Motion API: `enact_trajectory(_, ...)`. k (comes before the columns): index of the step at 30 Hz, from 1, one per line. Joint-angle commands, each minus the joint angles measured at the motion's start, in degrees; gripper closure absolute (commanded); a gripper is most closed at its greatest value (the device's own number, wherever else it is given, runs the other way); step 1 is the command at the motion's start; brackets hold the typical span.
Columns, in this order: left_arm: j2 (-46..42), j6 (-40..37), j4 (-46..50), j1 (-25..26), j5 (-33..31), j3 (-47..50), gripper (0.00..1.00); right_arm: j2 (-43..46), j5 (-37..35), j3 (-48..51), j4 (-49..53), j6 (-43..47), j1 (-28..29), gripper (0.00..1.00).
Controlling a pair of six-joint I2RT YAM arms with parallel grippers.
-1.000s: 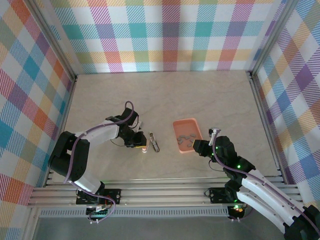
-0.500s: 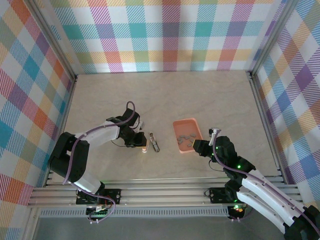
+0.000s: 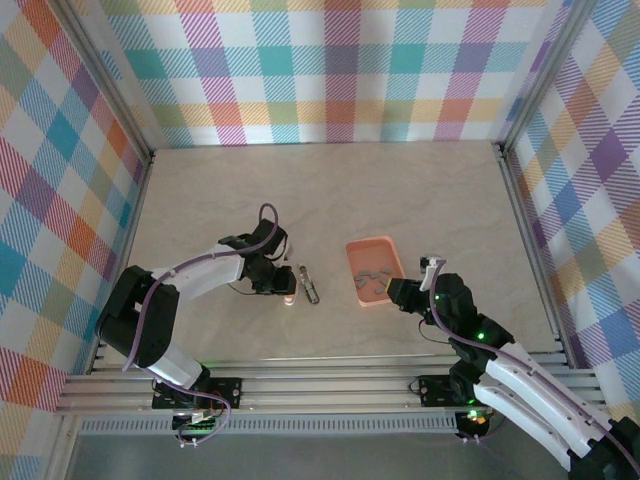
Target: Load the staples into the stapler
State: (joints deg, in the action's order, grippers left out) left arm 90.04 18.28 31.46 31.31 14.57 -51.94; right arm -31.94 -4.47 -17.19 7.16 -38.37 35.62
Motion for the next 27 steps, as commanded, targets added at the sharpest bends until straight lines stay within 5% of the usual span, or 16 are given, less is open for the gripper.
enact_trajectory(1, 3.1, 0.5, 6.6, 1.3, -6.2, 1.5, 0.73, 0.6, -0.8, 0.2, 0.3, 0.1, -0.1, 0.69)
enact_trajectory(17, -0.9, -0.3, 11.7, 1.3, -6.4, -7.9, 0.56, 1.1, -1.0, 0.7, 0.0, 0.1, -0.1, 0.69)
enact_trajectory(27, 0.3, 0.0, 11.3, 1.3, -6.4, -4.1, 0.69, 1.7, -1.1, 0.8, 0.5, 0.0, -0.1, 0.69)
